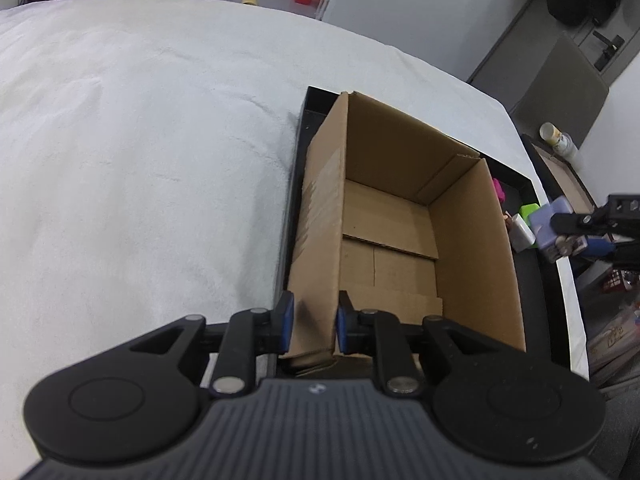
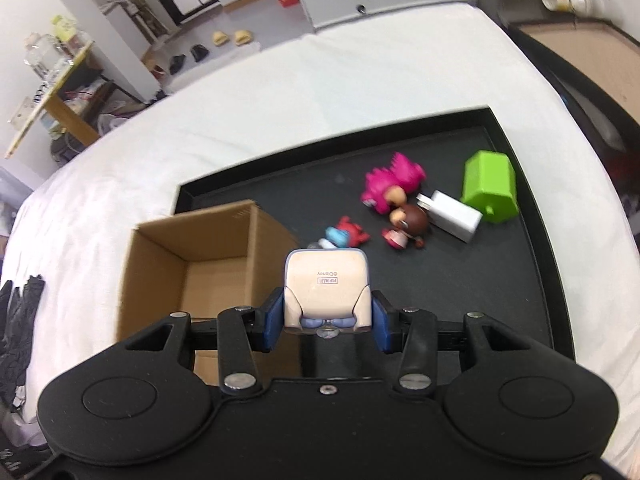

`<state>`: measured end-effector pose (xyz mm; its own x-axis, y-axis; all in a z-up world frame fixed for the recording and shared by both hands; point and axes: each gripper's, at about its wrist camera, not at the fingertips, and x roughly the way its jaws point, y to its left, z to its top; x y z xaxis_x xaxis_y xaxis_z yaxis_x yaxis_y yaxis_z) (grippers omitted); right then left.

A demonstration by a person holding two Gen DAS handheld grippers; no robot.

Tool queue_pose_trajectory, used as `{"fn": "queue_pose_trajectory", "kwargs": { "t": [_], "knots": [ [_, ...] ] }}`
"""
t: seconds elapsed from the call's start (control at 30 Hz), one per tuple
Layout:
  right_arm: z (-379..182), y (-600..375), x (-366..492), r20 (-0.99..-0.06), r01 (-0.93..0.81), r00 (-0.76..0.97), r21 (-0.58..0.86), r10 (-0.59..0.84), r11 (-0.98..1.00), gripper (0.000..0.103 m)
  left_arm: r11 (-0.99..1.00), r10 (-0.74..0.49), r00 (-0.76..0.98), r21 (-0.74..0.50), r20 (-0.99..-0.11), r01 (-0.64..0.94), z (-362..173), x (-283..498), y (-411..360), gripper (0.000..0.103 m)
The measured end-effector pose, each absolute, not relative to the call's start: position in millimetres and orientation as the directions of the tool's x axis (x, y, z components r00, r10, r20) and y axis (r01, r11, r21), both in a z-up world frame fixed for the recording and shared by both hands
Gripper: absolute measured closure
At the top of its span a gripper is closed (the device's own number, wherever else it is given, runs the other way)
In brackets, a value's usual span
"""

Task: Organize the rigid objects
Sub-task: 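Carry the white cube toy with the right gripper into the box and release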

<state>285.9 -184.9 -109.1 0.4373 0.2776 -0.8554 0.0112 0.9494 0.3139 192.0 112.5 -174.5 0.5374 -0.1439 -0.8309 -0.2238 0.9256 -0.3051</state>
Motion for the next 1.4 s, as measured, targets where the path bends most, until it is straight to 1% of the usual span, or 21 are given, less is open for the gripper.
{"fn": "queue_pose_trajectory", "kwargs": {
  "t": [0.23,0.47,0.63,0.83,1.07,1.27,1.4],
  "knots": [
    [-86.5,-165.6,289.2,-0.822,-0.041,0.478,0.329,0.308,0.943,0.059,0.936,-0.140,0.544,-0.290,-0.827,-0.200,-172.8,190.0,108.5,0.086],
    [-80.4,-137.8,295.5,-0.806,-0.105,0.477,0.344,0.351,0.933,0.059,0.932,-0.172,0.546,-0.314,-0.820,-0.178,-174.9,186.8,110.5,0.086],
    [-89.7,-112.2,302.6,-0.812,-0.149,0.446,0.347,0.377,0.926,0.059,0.931,-0.202,0.546,-0.333,-0.813,-0.151,-178.5,187.0,110.5,0.086],
    [-108.7,-82.3,309.9,-0.838,-0.185,0.389,0.335,0.382,0.924,0.059,0.908,-0.241,0.561,-0.388,-0.792,-0.158,-182.2,185.2,120.9,0.085],
    [-132.9,-63.4,319.0,-0.864,-0.182,0.339,0.328,0.372,0.927,0.059,0.894,-0.258,0.573,-0.418,-0.778,-0.164,-186.2,183.8,127.1,0.085],
    [-140.5,-54.9,328.8,-0.855,-0.174,0.354,0.339,0.380,0.925,0.059,0.888,-0.267,0.581,-0.431,-0.769,-0.162,-186.1,182.3,129.7,0.085],
    [-137.6,-53.8,331.6,-0.834,-0.192,0.359,0.372,0.418,0.908,0.058,0.884,-0.268,0.583,-0.437,-0.767,-0.168,-185.5,180.2,133.9,0.085]
  ]
}}
